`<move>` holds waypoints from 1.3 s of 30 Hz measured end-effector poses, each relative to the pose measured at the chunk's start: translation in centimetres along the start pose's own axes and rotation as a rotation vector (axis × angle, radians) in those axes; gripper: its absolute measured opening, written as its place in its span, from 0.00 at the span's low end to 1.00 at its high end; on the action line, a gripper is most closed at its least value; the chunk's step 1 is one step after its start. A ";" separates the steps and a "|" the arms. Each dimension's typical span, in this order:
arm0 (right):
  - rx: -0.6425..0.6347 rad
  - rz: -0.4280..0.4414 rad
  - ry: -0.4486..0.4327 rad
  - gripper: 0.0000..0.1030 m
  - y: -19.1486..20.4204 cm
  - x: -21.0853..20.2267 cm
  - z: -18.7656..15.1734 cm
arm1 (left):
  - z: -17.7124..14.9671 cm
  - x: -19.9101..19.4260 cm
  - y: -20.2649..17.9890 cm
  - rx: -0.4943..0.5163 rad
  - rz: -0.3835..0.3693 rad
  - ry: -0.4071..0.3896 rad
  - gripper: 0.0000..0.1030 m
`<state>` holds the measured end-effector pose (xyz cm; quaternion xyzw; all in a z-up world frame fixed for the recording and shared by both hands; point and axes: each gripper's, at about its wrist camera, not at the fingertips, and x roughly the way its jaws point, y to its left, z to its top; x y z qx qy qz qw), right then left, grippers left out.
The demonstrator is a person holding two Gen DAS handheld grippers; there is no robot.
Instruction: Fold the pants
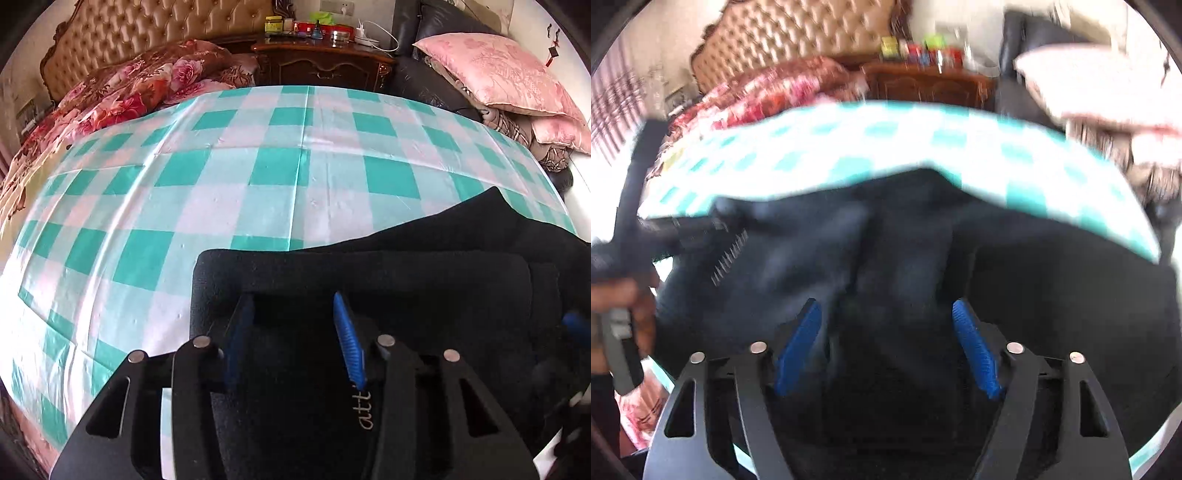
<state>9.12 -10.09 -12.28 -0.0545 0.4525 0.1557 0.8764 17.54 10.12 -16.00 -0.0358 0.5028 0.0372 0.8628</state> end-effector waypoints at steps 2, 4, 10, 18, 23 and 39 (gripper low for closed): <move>-0.007 0.014 -0.022 0.60 0.3 -0.2 1.2 | -0.1 -0.1 0.0 -0.003 0.001 -0.002 0.44; 0.001 0.015 -0.013 0.48 0.4 0.7 2.6 | -0.1 -0.1 -0.1 -0.001 0.008 -0.005 0.44; 0.023 0.016 0.078 0.23 -0.1 5.3 3.5 | -0.3 -0.3 -0.3 0.001 0.015 -0.013 0.45; -0.010 -0.013 0.069 0.23 0.2 5.6 3.0 | -3.2 -5.0 -0.1 -0.006 0.062 -0.068 0.31; -0.027 -0.053 0.066 0.24 0.9 5.7 3.0 | -6.1 -5.0 0.8 -0.003 0.066 0.000 0.30; -0.228 0.043 0.005 0.43 7.9 0.3 0.8 | -7.2 -3.9 1.5 -0.009 0.051 0.011 0.30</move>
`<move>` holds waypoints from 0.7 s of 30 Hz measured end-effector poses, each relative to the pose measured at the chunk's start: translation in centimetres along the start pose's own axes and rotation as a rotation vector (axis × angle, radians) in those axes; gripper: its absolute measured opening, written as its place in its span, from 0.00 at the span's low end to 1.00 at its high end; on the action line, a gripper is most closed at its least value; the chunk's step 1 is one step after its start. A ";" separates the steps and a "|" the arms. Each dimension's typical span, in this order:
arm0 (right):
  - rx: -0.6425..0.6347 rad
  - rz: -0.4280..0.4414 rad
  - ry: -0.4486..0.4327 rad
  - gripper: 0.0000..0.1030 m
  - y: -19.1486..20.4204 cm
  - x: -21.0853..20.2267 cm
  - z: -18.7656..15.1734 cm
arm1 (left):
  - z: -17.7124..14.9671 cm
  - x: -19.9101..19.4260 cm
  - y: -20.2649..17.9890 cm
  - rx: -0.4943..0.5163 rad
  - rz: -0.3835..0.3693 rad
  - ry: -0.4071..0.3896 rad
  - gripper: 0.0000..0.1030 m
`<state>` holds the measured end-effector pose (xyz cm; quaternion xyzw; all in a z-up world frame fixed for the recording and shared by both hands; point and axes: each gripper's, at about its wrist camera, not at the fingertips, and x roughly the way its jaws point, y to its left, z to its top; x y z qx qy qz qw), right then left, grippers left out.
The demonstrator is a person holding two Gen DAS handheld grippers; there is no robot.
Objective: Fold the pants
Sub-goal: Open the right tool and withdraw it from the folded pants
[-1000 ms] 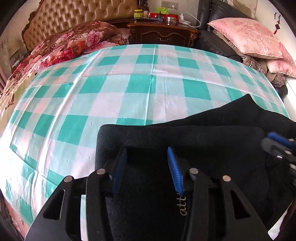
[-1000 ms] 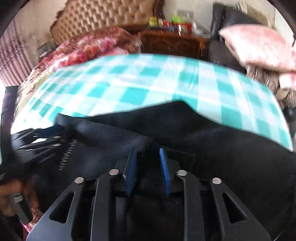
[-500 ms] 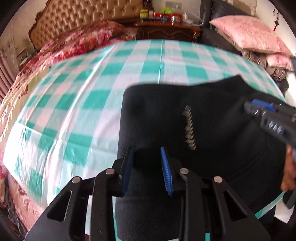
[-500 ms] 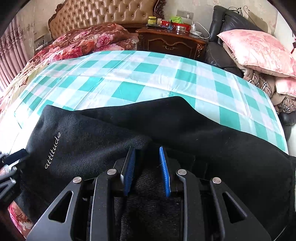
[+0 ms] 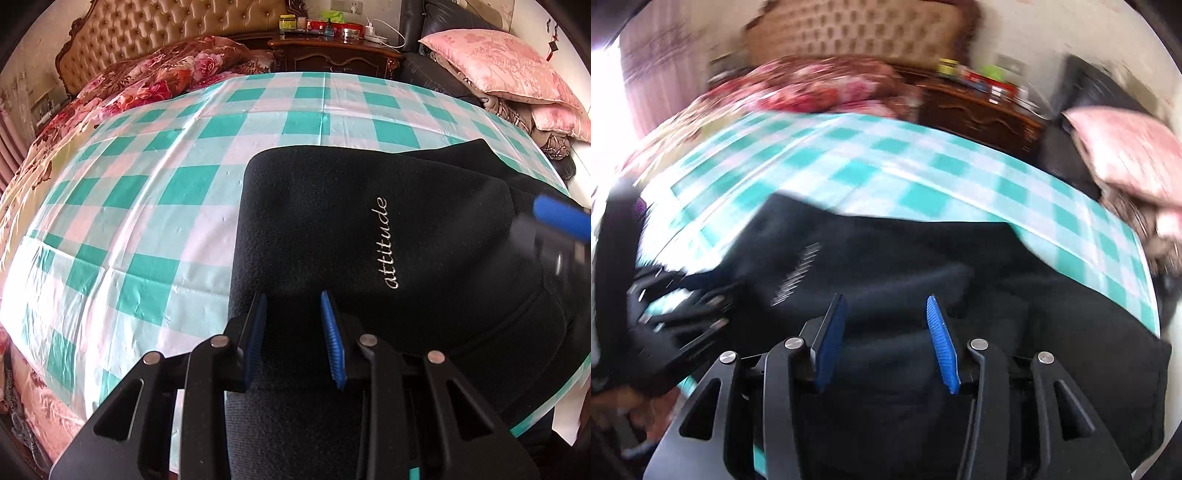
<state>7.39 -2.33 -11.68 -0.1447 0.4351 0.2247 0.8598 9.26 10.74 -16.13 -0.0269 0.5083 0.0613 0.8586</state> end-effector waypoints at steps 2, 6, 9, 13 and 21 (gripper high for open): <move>-0.034 0.010 0.031 0.43 1.4 0.6 -0.5 | 0.0 0.0 0.1 -0.005 -0.007 -0.002 0.30; -0.059 0.009 0.091 0.43 2.4 1.9 -1.6 | -0.1 -0.1 0.3 -0.010 -0.017 -0.008 0.31; -0.078 0.002 0.130 0.45 2.8 3.0 -2.8 | -0.2 -0.1 0.3 -0.016 -0.021 -0.015 0.31; -0.067 0.003 0.139 0.46 2.6 3.2 -3.0 | -0.4 -0.8 0.7 -0.044 -0.036 -0.027 0.36; -0.086 -0.009 0.171 0.48 2.8 3.1 -2.4 | -2.1 -3.3 1.8 -0.060 -0.024 -0.052 0.53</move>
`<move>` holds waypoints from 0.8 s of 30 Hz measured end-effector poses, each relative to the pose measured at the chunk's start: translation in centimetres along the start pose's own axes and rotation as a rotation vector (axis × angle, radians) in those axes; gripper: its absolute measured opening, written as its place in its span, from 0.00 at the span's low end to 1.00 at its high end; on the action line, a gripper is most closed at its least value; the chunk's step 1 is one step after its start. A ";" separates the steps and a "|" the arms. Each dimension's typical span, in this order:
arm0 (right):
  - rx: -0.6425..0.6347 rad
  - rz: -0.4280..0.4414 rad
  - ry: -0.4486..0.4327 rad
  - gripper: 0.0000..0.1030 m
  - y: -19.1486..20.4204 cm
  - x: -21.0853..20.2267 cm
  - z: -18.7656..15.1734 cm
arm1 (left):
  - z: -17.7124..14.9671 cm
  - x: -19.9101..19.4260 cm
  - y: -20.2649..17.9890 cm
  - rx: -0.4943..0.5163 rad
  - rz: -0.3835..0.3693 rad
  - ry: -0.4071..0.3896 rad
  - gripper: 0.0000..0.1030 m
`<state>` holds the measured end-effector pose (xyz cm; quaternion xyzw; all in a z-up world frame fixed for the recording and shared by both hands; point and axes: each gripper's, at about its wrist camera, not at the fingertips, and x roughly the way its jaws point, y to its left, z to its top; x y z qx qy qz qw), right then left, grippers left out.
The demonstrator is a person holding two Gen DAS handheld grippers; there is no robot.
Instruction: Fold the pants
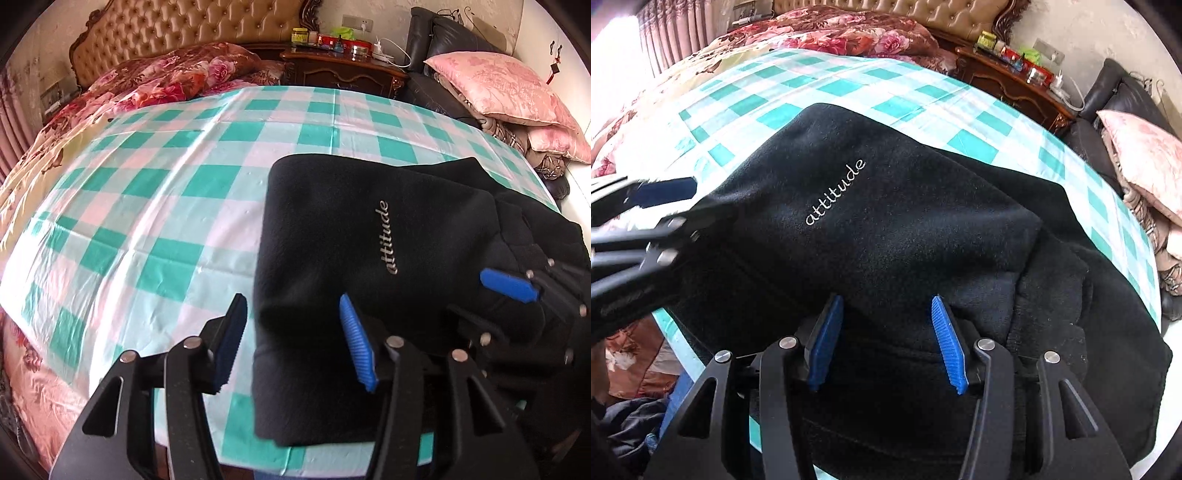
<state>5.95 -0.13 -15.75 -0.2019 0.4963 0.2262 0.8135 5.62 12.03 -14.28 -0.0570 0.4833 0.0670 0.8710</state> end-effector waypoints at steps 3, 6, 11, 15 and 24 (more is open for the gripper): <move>0.041 0.012 -0.005 0.47 -0.6 -0.8 1.0 | -0.5 0.4 0.4 -0.002 -0.001 0.013 0.56; 0.037 -0.008 -0.055 0.47 -0.6 -2.0 2.9 | -0.8 0.5 0.4 -0.003 -0.002 0.015 0.56; 0.002 -0.037 -0.100 0.47 0.1 -1.7 7.3 | -1.0 0.6 0.8 -0.008 -0.013 0.014 0.58; 0.023 0.025 -0.061 0.47 0.7 0.5 9.9 | -1.0 0.8 1.0 -0.015 -0.022 0.017 0.60; 0.021 0.034 0.002 0.48 2.0 4.7 12.0 | -1.0 1.2 1.5 -0.022 -0.035 0.029 0.65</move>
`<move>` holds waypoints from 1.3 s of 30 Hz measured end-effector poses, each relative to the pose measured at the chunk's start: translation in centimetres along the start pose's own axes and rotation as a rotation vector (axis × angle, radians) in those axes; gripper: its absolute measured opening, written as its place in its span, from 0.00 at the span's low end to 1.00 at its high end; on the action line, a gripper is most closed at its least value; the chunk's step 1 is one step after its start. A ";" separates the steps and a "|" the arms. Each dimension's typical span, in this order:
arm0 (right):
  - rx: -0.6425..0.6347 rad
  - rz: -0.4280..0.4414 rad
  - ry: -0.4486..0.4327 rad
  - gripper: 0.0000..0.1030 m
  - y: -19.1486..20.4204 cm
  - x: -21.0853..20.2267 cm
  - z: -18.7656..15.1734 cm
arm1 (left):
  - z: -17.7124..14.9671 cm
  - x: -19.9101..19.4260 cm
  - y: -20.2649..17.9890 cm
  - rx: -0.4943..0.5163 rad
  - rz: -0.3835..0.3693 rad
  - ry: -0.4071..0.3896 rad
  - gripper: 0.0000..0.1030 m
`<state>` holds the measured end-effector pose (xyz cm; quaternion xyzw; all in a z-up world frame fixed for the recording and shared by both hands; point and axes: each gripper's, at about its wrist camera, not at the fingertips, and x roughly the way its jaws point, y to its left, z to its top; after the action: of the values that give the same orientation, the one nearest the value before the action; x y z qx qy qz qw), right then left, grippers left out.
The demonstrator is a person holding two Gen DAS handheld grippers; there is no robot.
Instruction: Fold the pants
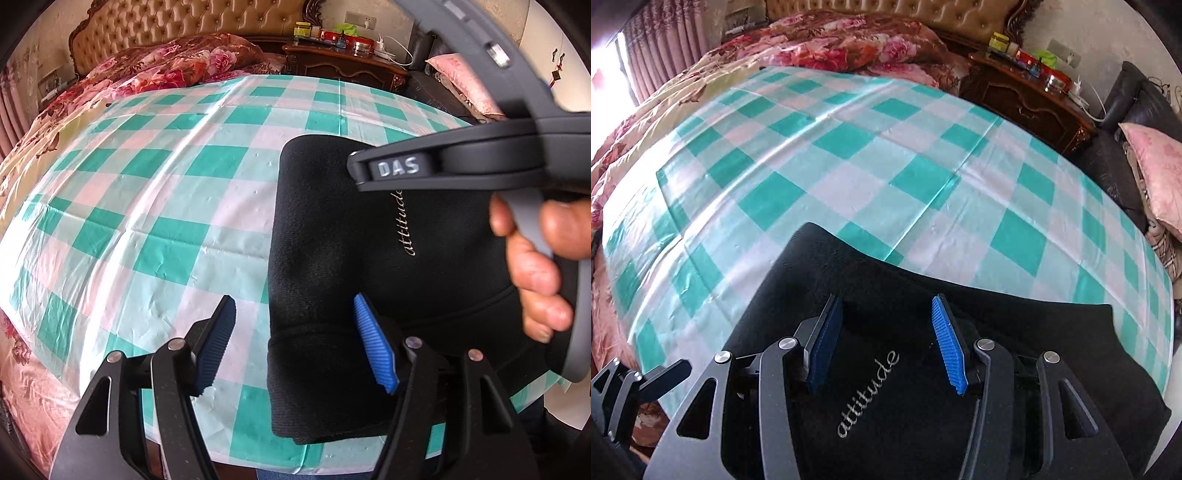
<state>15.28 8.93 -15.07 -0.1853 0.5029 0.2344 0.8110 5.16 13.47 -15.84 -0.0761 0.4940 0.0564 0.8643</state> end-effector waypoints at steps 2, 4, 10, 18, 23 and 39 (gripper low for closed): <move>-0.008 -0.007 0.001 0.49 0.1 0.4 -0.1 | 0.0 0.1 0.1 -0.004 -0.002 0.001 0.65; -0.024 -0.015 -0.001 0.50 0.2 0.7 -0.2 | 0.0 0.3 0.2 -0.005 -0.004 0.003 0.66; -0.043 -0.028 -0.012 0.54 0.4 1.2 -0.2 | 0.0 0.4 0.4 -0.010 -0.009 0.010 0.68; -0.052 -0.048 -0.027 0.57 0.3 1.4 -0.4 | -0.1 0.3 0.8 -0.027 -0.029 0.017 0.68; -0.057 -0.052 -0.032 0.58 0.4 1.4 -0.4 | -0.1 0.2 1.0 -0.030 -0.032 0.022 0.69; -0.060 -0.071 -0.045 0.59 0.6 1.3 -0.5 | -0.7 -1.7 1.9 -0.087 -0.223 0.021 0.67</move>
<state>15.07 9.41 -16.53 -0.2220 0.4706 0.2247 0.8239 3.42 15.20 -14.85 -0.1685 0.4885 -0.0192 0.8559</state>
